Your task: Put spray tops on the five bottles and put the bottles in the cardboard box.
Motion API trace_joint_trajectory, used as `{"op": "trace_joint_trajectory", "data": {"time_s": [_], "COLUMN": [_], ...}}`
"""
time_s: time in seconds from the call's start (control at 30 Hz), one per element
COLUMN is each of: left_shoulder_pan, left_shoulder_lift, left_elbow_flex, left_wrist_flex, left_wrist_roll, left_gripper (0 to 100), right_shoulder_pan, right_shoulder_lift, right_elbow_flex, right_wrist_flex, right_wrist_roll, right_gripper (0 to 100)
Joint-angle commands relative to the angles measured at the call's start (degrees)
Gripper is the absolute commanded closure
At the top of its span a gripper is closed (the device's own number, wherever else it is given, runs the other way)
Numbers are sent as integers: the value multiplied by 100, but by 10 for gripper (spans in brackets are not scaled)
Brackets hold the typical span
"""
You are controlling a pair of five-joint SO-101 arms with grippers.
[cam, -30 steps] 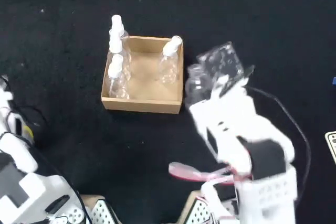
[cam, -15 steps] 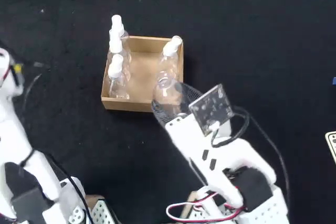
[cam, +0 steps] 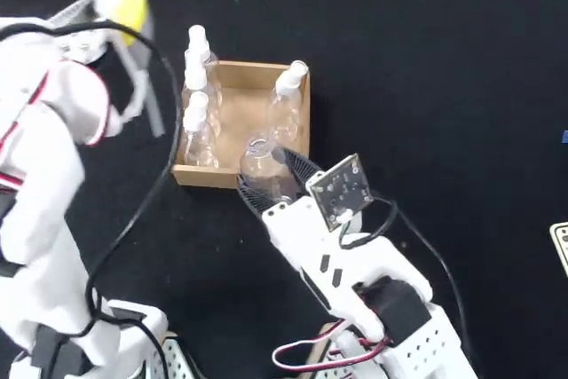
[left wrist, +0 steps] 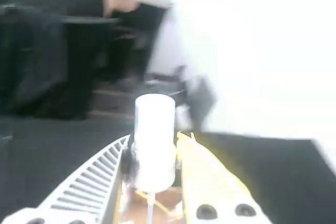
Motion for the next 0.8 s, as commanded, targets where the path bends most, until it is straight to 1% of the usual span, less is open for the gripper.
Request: {"op": "trace_joint_trajectory", "data": {"time_s": [0.0, 0.13, 0.2, 0.27, 0.4, 0.6, 0.67, 0.77], "left_shoulder_pan": [971, 1807, 2035, 2079, 2079, 2070, 2070, 2070], "left_shoulder_lift": [-114, -158, -132, -132, -193, -202, -202, -202], "left_elbow_flex": [-101, 488, 778, 1068, 1411, 1314, 1288, 963], "left_wrist_flex": [-730, -1433, -1626, -1776, -1987, -1705, -1741, -1705], "left_wrist_roll": [624, 668, 659, 677, 659, 651, 651, 651], "left_gripper": [969, 970, 970, 970, 970, 970, 970, 970], "right_shoulder_pan": [-123, -123, -123, -105, -105, -97, -97, -97], "right_shoulder_lift": [-198, -198, -198, -198, -198, -198, -198, -198], "right_elbow_flex": [-31, -31, -48, -31, -31, -57, -48, -40], "right_wrist_flex": [-185, -193, -237, -360, -387, -387, -387, -387], "right_wrist_roll": [-35, -35, -105, -343, -431, -457, -457, -457], "right_gripper": [988, 988, 988, 988, 988, 988, 988, 988]}}
